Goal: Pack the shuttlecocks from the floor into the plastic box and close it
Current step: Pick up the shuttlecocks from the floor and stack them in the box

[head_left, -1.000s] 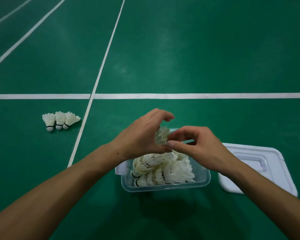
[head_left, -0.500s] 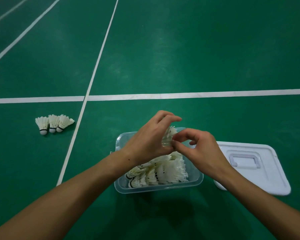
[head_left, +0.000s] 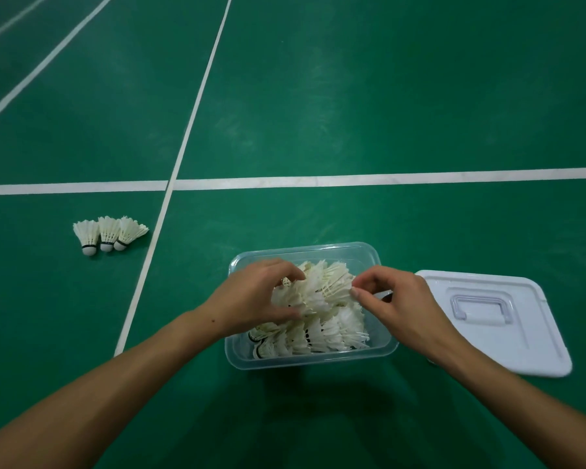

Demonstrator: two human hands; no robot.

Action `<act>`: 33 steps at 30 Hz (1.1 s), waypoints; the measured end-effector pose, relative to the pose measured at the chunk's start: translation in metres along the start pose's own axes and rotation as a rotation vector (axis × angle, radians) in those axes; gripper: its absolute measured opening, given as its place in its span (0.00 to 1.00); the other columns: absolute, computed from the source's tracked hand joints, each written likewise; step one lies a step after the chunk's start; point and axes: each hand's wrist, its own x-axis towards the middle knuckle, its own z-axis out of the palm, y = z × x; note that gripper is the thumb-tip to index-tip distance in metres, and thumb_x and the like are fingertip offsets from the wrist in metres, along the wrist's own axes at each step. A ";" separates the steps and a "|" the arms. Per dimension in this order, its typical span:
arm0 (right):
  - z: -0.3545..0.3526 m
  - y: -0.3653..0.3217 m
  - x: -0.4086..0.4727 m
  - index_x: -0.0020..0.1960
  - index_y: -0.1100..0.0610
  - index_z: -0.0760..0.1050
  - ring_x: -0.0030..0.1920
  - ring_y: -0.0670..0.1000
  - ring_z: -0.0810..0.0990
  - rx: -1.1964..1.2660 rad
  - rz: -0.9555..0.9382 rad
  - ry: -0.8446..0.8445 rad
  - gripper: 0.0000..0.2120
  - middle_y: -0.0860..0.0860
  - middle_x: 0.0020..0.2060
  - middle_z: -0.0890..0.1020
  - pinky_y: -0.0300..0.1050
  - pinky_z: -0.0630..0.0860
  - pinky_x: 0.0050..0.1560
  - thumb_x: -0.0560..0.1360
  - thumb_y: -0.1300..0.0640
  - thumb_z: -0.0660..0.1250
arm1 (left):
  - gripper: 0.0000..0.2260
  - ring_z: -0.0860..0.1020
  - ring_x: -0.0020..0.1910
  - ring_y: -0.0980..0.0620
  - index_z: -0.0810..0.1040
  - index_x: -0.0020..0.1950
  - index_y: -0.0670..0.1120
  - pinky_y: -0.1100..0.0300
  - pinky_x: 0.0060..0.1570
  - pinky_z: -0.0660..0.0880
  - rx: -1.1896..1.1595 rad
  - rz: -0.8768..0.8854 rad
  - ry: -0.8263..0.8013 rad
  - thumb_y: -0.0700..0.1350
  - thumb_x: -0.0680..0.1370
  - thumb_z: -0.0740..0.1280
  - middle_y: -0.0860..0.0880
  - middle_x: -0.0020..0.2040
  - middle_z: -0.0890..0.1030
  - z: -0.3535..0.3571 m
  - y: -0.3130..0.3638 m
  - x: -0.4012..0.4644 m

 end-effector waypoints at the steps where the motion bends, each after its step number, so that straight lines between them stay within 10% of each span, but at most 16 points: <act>1: 0.001 0.000 0.001 0.47 0.46 0.83 0.44 0.39 0.84 -0.022 0.010 -0.034 0.03 0.41 0.40 0.86 0.33 0.78 0.45 0.78 0.53 0.75 | 0.25 0.78 0.53 0.61 0.79 0.67 0.55 0.56 0.56 0.80 0.002 -0.002 0.007 0.61 0.72 0.78 0.61 0.61 0.81 0.003 0.001 0.001; 11: 0.013 -0.018 0.021 0.50 0.48 0.86 0.47 0.49 0.84 -0.532 0.143 -0.189 0.03 0.44 0.44 0.88 0.46 0.80 0.45 0.76 0.54 0.76 | 0.26 0.81 0.59 0.57 0.79 0.68 0.60 0.52 0.56 0.81 0.082 -0.024 0.046 0.66 0.72 0.74 0.61 0.63 0.83 0.030 0.004 0.016; 28: -0.020 -0.103 0.060 0.61 0.47 0.79 0.49 0.40 0.83 -0.447 -0.067 -0.219 0.22 0.40 0.51 0.84 0.50 0.83 0.55 0.74 0.37 0.74 | 0.34 0.79 0.54 0.60 0.75 0.71 0.52 0.68 0.48 0.76 -0.285 -0.045 0.351 0.63 0.69 0.78 0.57 0.62 0.79 -0.055 -0.047 -0.024; 33: 0.052 -0.153 0.122 0.60 0.48 0.78 0.46 0.43 0.84 -0.414 -0.188 -0.272 0.21 0.40 0.48 0.85 0.54 0.83 0.54 0.75 0.37 0.73 | 0.30 0.81 0.52 0.56 0.77 0.67 0.54 0.56 0.45 0.81 -0.356 -0.213 0.494 0.58 0.68 0.82 0.58 0.58 0.82 -0.091 -0.125 -0.056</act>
